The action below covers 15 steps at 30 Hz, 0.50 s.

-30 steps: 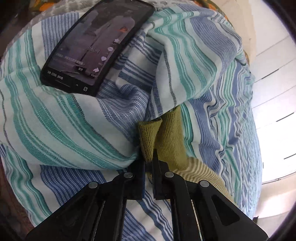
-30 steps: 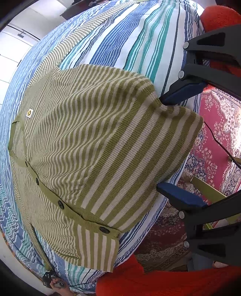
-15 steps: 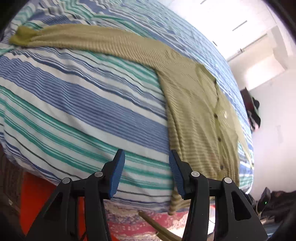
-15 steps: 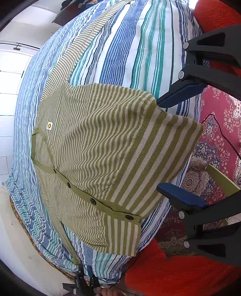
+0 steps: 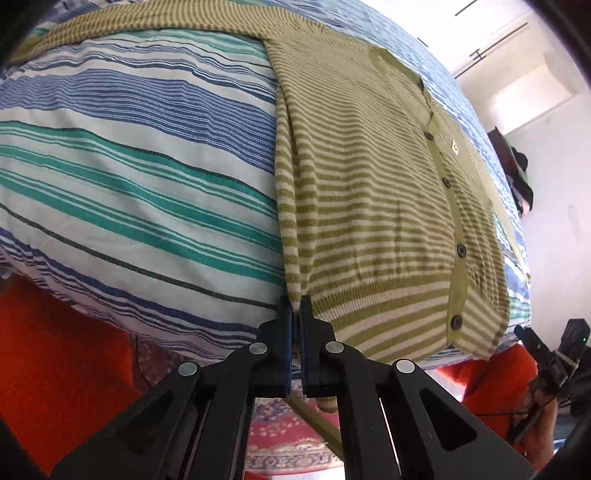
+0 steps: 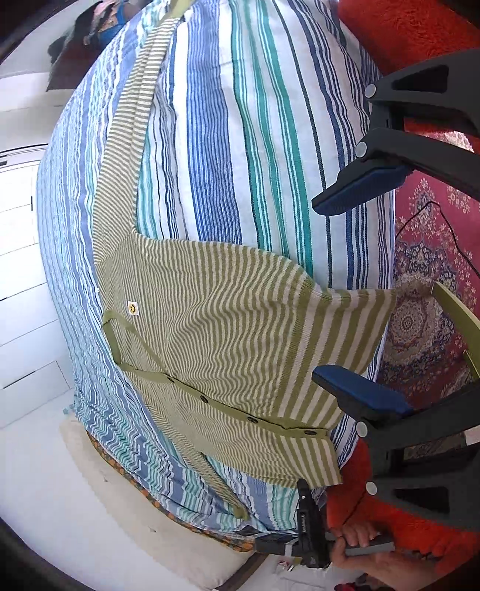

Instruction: Fold small clothes

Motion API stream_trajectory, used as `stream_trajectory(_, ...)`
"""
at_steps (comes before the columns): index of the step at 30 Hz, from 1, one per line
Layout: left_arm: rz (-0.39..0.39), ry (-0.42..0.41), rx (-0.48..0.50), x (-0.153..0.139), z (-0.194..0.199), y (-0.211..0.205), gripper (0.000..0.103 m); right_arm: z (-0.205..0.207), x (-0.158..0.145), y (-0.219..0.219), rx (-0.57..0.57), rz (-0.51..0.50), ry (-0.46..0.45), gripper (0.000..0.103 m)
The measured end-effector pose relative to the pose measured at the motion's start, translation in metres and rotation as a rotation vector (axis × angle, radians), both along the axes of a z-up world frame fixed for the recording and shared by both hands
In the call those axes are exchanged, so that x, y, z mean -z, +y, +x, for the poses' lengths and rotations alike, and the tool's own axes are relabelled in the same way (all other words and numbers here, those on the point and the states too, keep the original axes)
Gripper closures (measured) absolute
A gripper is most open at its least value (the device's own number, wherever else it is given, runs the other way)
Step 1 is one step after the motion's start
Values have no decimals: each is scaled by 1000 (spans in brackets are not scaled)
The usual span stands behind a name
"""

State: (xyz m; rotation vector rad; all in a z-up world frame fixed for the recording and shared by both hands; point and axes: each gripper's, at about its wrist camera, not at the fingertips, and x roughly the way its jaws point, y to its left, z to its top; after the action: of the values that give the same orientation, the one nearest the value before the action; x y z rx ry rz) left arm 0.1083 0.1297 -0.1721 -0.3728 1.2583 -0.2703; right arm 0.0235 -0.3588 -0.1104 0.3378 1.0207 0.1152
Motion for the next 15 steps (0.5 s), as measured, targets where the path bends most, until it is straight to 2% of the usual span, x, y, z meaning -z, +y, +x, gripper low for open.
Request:
stream_trajectory(2,4,-2,-6,0,0,-3,97,13,16,-8,-6,69,72,20)
stream_trajectory(4,3,23,-12,5,4,-3,72,21,30,-10,-14,123,124,20)
stream_trajectory(5,-18,28,-9,6,3,-2,44,23,34,-9,-23,144,133,19)
stream_trajectory(6,-39,21,-5,8,1,-4,28,25,38,-8,-36,166,140,19)
stream_trajectory(7,-43,16,0,9,0,-7,27,27,41,-5,-50,180,148,20)
stream_trajectory(8,-21,22,12,11,0,-12,35,28,44,-2,-64,189,155,23)
stream_trajectory(9,-12,34,39,14,1,-20,90,30,48,2,-93,209,165,42)
stream_trajectory(10,-24,72,72,19,0,-23,96,34,52,7,-130,223,186,93)
stream_trajectory(11,-24,87,77,20,-2,-25,100,36,55,10,-149,212,209,97)
stream_trajectory(13,15,70,119,9,-10,-28,101,36,51,13,-172,188,226,98)
stream_trajectory(15,20,77,149,-3,-20,-24,101,32,37,15,-222,125,244,98)
